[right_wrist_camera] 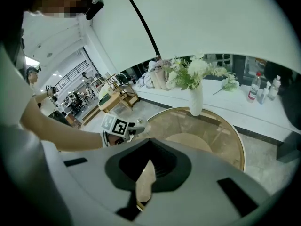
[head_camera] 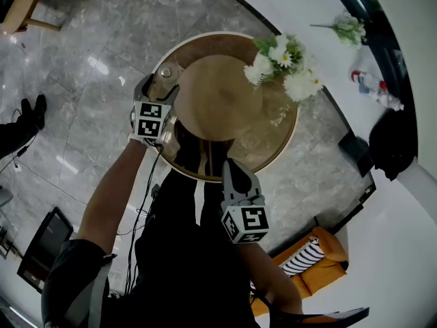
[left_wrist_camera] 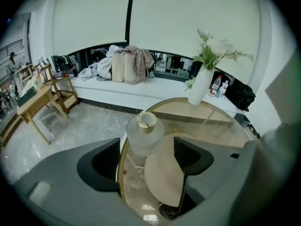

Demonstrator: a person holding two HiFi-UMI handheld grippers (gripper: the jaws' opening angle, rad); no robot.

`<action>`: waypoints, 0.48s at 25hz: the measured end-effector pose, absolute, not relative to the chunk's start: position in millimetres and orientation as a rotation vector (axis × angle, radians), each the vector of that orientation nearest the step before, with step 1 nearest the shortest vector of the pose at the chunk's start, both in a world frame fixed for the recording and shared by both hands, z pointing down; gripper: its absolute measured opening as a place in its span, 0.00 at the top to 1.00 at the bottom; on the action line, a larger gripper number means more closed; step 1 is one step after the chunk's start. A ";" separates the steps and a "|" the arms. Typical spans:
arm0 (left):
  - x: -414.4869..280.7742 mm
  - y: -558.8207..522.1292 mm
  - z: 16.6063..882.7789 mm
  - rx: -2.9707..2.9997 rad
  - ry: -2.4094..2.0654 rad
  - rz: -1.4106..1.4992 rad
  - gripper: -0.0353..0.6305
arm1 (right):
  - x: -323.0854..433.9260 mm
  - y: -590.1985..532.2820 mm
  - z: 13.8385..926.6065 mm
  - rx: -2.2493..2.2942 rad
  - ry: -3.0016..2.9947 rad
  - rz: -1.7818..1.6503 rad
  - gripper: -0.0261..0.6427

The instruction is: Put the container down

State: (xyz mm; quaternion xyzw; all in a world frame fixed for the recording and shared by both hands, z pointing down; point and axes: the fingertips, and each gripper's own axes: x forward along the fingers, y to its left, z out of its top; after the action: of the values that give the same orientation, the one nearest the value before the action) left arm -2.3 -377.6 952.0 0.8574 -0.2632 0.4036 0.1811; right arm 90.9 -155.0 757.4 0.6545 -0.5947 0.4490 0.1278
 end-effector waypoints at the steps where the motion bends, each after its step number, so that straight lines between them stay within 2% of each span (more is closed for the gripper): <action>1: -7.6 -369.8 940.1 2.416 -0.745 1.115 0.43 | 91.0 -158.0 752.2 1.915 -1.737 1.297 0.96; 7: -35.6 -325.2 835.9 2.406 -0.740 0.966 0.43 | 85.1 -189.4 698.9 1.965 -1.845 1.204 0.96; 12: -24.6 -304.1 721.5 2.498 -0.679 0.790 0.44 | 92.4 -218.5 655.8 1.967 -1.962 1.089 0.96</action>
State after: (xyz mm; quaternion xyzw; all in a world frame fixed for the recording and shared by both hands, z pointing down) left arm -24.6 -304.1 721.5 0.9012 -0.2449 0.2849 0.2160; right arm 92.4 -218.5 655.8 0.6572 -0.6554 0.3638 0.0788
